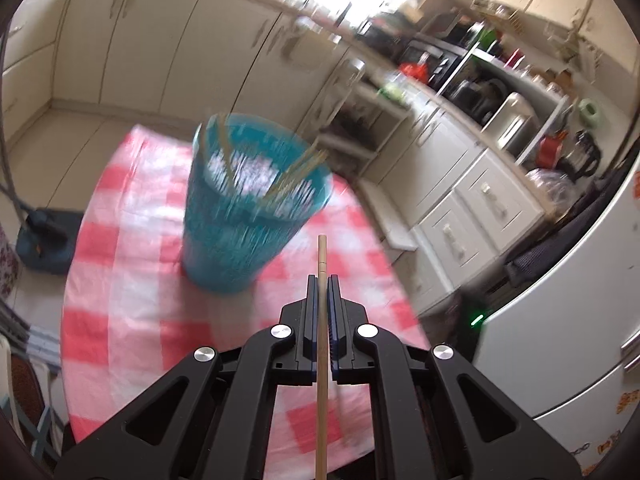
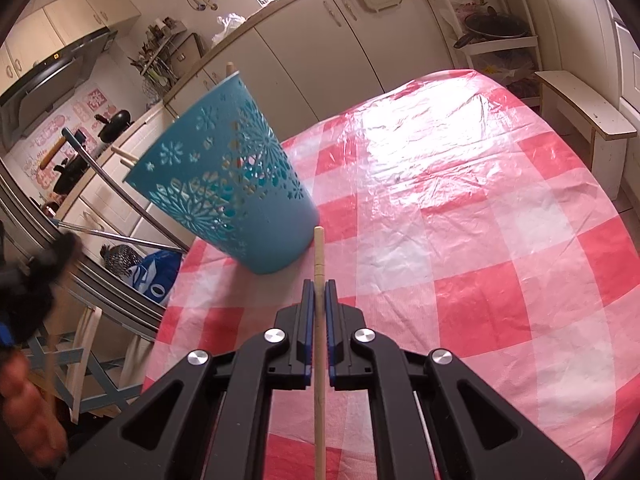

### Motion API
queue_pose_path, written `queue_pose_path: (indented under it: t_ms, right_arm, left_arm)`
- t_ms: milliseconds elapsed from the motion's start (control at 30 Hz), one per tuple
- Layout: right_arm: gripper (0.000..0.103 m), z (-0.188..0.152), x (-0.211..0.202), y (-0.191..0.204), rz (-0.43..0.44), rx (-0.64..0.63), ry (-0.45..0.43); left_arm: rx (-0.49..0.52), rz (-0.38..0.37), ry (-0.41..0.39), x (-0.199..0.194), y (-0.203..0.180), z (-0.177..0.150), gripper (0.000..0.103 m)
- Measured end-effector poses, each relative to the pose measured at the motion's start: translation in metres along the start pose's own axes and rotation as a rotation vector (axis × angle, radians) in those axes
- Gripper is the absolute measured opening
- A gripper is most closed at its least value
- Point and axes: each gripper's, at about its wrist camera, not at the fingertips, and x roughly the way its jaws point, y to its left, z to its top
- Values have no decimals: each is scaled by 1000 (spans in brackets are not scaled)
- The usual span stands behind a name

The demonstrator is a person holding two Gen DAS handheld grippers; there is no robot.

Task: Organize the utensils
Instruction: 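Lift the stick in the left tool over the bin rim, then release the left tool's stick into the bin while the right tool carries its stick over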

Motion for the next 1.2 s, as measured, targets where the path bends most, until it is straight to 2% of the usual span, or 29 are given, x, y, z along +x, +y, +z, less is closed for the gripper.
queue_pose_path:
  t_ms: [133,167,200,333,433,567,700,1033,1100,1167,1200]
  right_arm:
    - [6,1,-2,-1,17,15,-9]
    - [6,1,-1,0,21,16,-8]
    - [6,2,-1,-1,24,16,-6]
    - [6,2,1,3,39,7,3]
    - [6,2,1,5,48,-3,9]
    - [6,3,0,9,56,-16,7]
    - [6,6,-3,9,71,-13,-5]
    - [6,10,-9,7,78,-9,-31]
    - [6,13,-15,7,95,-6,-58]
    - [6,16,-25,8,125,-8,-98]
    - [6,18,-29,9,143,-6,-114]
  left_arm:
    - [41,13,-138,-16,-13,46,4]
    - [42,23,-196,-18,-13,62,4]
    - [31,22,-258,-16,-11,78,4]
    - [-18,55,-426,1,0,127,4]
    - [-80,91,-472,25,17,149,4]
    - [-121,129,-472,50,29,156,4]
    - [-98,170,-454,63,30,155,4]
    - [-55,210,-368,59,29,130,5]
    - [-22,231,-335,49,24,125,12]
    - [16,289,-333,36,20,115,29]
    - [38,340,-335,27,18,107,46]
